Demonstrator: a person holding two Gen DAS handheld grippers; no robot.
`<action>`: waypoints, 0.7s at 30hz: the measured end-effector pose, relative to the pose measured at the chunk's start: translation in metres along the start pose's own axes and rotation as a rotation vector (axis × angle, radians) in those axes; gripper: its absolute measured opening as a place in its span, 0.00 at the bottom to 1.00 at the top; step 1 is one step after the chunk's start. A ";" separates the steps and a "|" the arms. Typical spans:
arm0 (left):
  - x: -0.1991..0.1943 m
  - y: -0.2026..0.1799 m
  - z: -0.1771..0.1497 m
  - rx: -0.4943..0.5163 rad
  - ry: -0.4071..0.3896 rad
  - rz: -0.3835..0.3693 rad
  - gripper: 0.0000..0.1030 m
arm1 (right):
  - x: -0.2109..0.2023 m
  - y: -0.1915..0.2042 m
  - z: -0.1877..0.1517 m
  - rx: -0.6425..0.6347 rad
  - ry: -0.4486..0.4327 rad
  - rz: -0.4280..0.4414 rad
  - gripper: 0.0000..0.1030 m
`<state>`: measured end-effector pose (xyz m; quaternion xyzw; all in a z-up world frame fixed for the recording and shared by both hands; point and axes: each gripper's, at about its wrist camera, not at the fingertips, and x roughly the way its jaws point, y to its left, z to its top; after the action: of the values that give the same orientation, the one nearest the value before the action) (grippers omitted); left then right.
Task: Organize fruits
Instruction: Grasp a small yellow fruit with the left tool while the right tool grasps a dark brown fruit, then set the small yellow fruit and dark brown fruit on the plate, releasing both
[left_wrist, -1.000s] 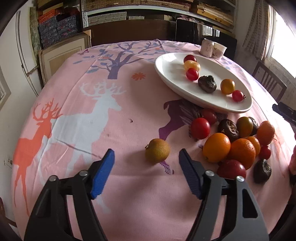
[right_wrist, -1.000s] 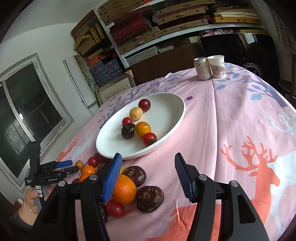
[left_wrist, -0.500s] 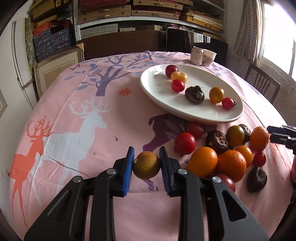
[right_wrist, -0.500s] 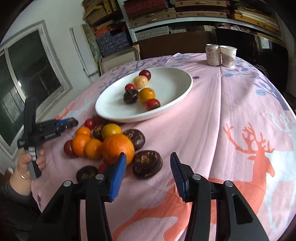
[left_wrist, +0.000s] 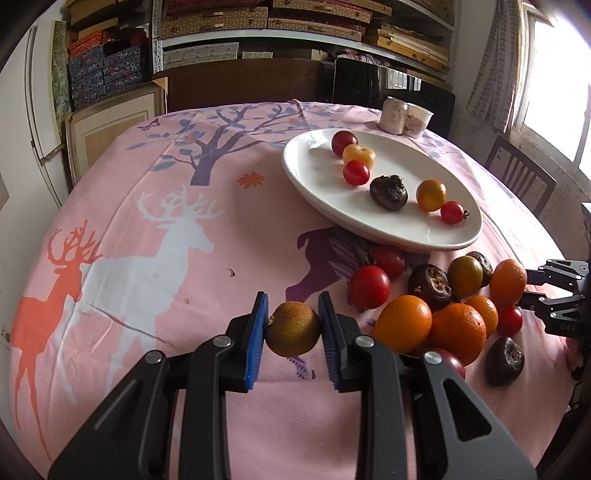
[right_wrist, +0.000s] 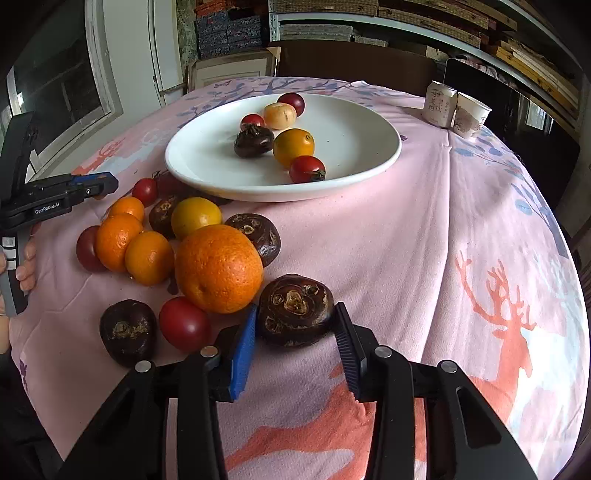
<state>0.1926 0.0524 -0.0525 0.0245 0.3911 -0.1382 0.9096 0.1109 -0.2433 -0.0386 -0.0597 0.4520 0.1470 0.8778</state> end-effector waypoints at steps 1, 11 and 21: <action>-0.002 0.000 0.000 -0.002 -0.008 -0.001 0.26 | -0.002 -0.003 0.000 0.020 -0.014 0.002 0.40; -0.015 -0.021 0.025 -0.011 -0.072 -0.096 0.26 | -0.049 -0.032 0.022 0.139 -0.201 0.066 0.40; 0.030 -0.063 0.089 0.017 -0.056 -0.097 0.27 | -0.025 -0.028 0.115 0.156 -0.224 0.034 0.41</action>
<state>0.2582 -0.0286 -0.0082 0.0095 0.3651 -0.1861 0.9121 0.1956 -0.2480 0.0476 0.0331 0.3622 0.1323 0.9221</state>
